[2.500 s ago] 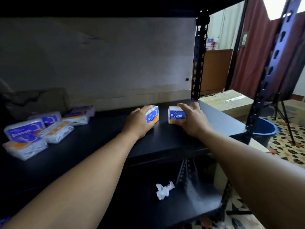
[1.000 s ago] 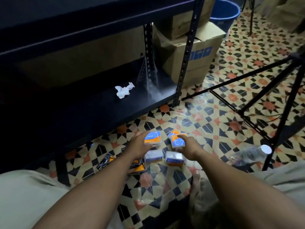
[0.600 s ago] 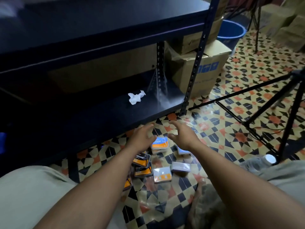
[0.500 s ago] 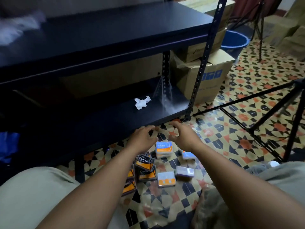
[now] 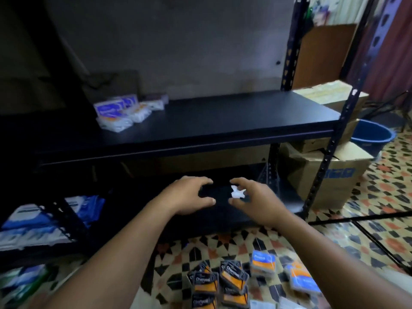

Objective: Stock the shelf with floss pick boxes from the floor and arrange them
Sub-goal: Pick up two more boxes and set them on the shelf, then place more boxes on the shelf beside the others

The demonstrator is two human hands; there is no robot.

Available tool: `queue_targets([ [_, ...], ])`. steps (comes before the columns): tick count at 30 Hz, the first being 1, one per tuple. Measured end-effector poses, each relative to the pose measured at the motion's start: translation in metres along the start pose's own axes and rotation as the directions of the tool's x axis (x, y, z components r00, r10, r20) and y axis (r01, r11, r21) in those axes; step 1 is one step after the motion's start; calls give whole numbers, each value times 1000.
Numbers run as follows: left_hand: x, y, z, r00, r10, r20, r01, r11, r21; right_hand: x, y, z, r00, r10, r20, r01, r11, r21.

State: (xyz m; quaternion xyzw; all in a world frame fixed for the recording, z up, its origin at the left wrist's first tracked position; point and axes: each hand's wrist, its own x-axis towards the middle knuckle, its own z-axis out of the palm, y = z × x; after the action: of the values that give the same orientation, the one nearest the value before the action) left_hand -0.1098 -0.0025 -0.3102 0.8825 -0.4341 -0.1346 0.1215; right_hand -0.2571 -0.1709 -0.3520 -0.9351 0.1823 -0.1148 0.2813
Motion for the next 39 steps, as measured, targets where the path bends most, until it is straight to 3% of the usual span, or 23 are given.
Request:
queue_targets([
  [9,-33,-51,-130,908,12,-419,-5,1000,16,92,-127,-48,947,-293,-129,300,953,35],
  [16,-17,-128,-167,767,-141,-626,128,990,-66,169,-181,-31,946,-310,-98,316,947,55],
  [21,1,-172,-169,708,-226,-669,179,974,-140,214,-191,1,962,-270,-36,272,960,66],
  [25,20,-203,-164,677,-328,-659,229,944,-236,247,-196,19,974,-217,-69,224,967,117],
  [29,43,-216,-166,679,-423,-600,247,901,-357,284,-205,30,985,-153,-77,163,976,143],
  [35,66,-225,-167,692,-478,-541,372,878,-301,327,-217,46,996,-38,-87,47,994,104],
  [39,65,-226,-167,696,-482,-532,338,874,-350,334,-221,48,998,0,-56,2,999,39],
])
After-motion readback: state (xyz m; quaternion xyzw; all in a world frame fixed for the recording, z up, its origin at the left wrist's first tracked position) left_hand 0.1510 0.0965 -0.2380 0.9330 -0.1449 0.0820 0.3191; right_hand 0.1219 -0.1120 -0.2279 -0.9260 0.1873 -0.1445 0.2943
